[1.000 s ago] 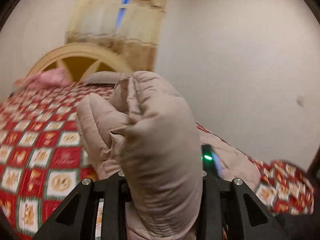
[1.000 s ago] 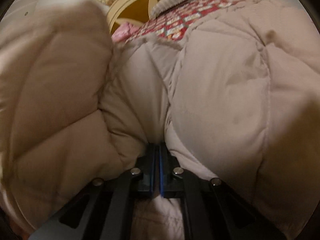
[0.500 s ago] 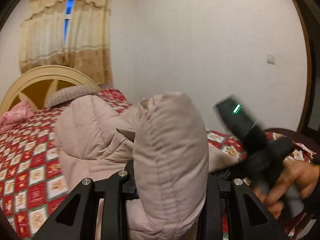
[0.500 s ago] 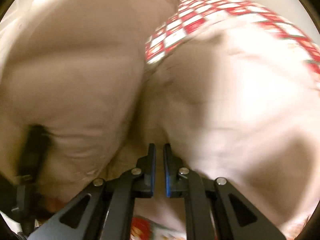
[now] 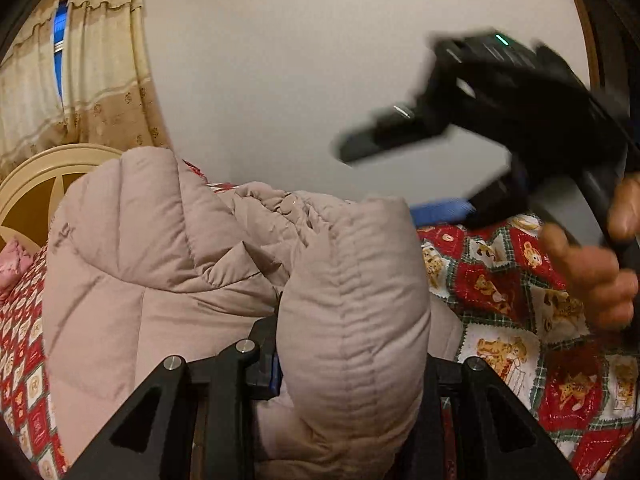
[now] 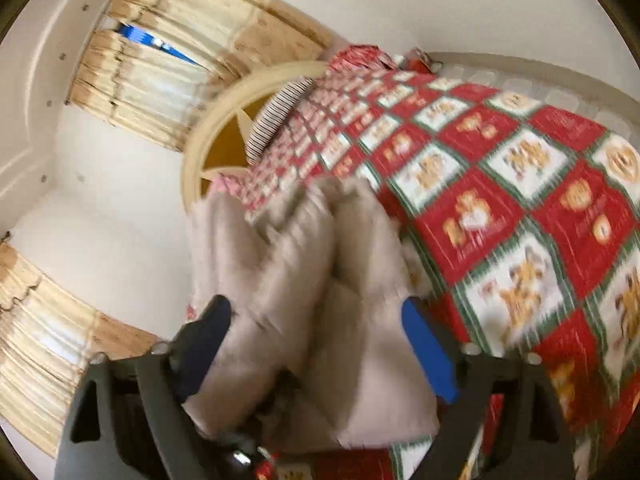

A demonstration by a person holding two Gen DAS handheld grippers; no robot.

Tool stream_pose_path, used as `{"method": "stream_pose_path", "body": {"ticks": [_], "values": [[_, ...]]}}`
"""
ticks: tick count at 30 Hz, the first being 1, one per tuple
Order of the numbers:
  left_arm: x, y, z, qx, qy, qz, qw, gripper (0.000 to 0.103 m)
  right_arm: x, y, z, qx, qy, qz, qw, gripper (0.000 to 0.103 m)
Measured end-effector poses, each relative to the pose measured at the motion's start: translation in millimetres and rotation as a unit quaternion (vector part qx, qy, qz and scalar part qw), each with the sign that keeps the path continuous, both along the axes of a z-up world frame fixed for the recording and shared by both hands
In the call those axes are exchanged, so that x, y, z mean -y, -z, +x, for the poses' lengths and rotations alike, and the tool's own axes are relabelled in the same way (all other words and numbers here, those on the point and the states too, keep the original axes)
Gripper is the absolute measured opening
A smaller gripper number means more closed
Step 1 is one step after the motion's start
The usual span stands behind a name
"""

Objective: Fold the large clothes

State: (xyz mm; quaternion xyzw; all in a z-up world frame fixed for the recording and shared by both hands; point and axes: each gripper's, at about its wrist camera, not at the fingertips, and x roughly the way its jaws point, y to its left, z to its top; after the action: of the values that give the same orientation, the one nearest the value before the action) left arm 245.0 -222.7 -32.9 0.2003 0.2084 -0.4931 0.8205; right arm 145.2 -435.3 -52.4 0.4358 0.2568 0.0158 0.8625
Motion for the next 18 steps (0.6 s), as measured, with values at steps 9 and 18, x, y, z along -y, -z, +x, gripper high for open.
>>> {"method": "stream_pose_path", "body": {"ticks": [9,18], "values": [[4,9,0,0.004,0.009,-0.002,1.0000,0.032,-23,2,99,-0.086,-0.103,-0.129,0.983,0.024],[-20,-1,-21,-0.017,0.022,0.007,0.9996,0.039,5,66,105,-0.079,-0.148,-0.064,0.984,0.015]]}}
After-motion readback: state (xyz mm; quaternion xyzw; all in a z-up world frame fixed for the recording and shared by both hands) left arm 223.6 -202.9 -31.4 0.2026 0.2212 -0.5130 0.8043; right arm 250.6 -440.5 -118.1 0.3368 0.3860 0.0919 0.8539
